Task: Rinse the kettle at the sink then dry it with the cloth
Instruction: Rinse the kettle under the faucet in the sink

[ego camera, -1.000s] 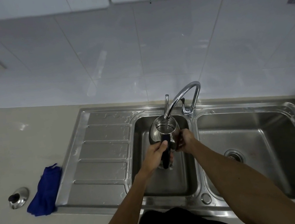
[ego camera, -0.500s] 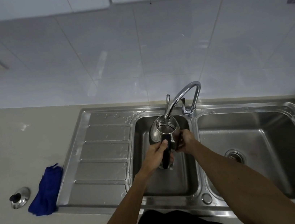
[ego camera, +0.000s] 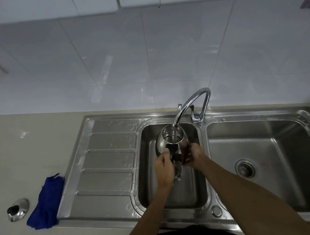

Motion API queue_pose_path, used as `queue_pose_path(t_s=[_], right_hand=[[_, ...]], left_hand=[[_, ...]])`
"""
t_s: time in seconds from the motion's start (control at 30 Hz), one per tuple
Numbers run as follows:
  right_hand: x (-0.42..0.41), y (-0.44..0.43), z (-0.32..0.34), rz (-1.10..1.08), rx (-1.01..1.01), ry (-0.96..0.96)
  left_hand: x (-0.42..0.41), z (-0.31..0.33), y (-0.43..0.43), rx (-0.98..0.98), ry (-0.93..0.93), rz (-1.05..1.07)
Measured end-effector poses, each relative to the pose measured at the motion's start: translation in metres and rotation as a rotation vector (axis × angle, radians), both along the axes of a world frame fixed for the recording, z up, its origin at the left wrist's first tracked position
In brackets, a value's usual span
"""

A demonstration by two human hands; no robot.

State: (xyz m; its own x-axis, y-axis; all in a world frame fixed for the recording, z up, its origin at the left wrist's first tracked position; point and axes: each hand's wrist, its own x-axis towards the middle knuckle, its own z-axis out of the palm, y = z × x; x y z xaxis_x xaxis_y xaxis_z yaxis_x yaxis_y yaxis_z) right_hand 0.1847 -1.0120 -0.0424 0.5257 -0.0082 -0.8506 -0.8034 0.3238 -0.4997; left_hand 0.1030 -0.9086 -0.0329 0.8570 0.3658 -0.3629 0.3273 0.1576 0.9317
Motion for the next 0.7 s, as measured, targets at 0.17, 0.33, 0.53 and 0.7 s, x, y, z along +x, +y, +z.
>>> queue_pose_path(t_s=[0.17,0.33,0.53,0.7], right_hand=[[0.004,-0.009,0.003,0.138,-0.058,0.005],[0.036,-0.026,0.015,0.317,-0.283,-0.127],[0.088,-0.03,0.053,0.485,-0.619,-0.427],[0.12,-0.02,0.074,0.55,-0.699,-0.539]], left_hand=[[0.001,0.002,-0.003,0.071,-0.027,0.124],[0.002,-0.003,0.001,0.106,-0.067,0.151],[0.009,-0.009,0.008,0.162,-0.096,0.134],[0.014,-0.011,0.01,0.182,-0.117,0.126]])
